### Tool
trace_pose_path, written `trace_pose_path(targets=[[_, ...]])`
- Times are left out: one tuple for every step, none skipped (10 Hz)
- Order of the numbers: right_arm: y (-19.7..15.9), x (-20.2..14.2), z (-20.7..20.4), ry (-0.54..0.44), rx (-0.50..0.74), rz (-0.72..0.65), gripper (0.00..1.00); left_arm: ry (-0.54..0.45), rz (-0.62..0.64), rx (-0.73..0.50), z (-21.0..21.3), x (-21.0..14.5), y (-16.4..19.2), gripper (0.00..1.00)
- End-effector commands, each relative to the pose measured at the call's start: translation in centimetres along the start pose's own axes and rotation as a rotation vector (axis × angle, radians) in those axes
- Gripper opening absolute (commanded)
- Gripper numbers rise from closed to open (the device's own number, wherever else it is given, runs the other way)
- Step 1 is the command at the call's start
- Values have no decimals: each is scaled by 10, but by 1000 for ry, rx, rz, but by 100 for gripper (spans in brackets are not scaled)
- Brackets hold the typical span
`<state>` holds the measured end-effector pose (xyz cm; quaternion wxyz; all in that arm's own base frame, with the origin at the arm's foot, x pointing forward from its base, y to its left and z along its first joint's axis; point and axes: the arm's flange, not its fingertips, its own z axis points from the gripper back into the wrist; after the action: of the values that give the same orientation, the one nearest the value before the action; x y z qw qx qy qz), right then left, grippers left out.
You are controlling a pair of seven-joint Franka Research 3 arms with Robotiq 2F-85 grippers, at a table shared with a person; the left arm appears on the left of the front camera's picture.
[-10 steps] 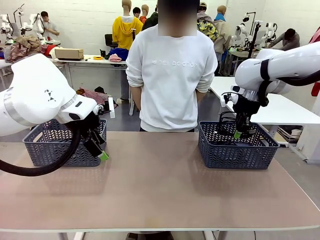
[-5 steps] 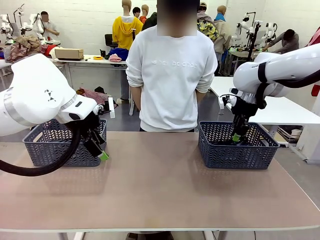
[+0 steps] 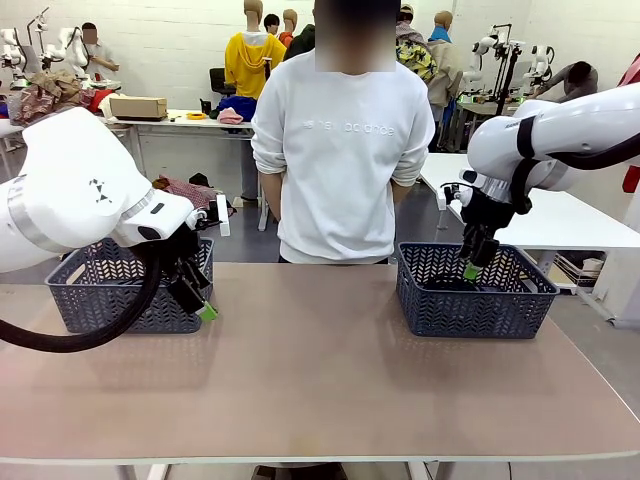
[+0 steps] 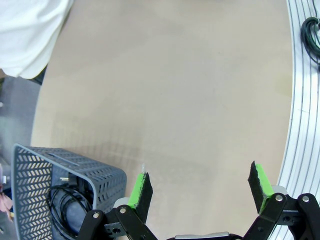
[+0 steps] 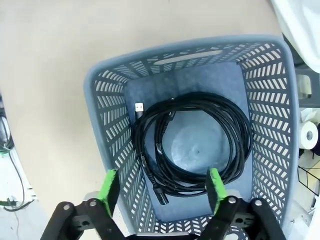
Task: Organize the cables according to human instructions.
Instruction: Pick up a bundle of cables and place it in the basket indicated by the human.
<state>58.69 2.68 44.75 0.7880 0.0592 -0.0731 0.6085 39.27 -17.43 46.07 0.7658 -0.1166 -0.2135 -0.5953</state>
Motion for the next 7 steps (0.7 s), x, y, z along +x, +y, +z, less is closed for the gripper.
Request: trace_pose_path(targets=[[-4,0,3,-10,13,-29,100,-1,2,-4,1,0,0,100],[-4,1,3,-3,20,-31,100,-1,2,-4,1,0,0,100],[-3,1,4,2,21,-30,100,-1,2,-4,1,0,0,100],[-3,2,3,17,16,-30,100,-1,2,-4,1,0,0,100],[-4,5,3,9,8,-56,100,-1,2,-4,1,0,0,100],[1,-1,-1,4,11,-2,100,-1,2,-4,1,0,0,100],[1,-1,-1,4,11,-2,100,-1,2,-4,1,0,0,100]])
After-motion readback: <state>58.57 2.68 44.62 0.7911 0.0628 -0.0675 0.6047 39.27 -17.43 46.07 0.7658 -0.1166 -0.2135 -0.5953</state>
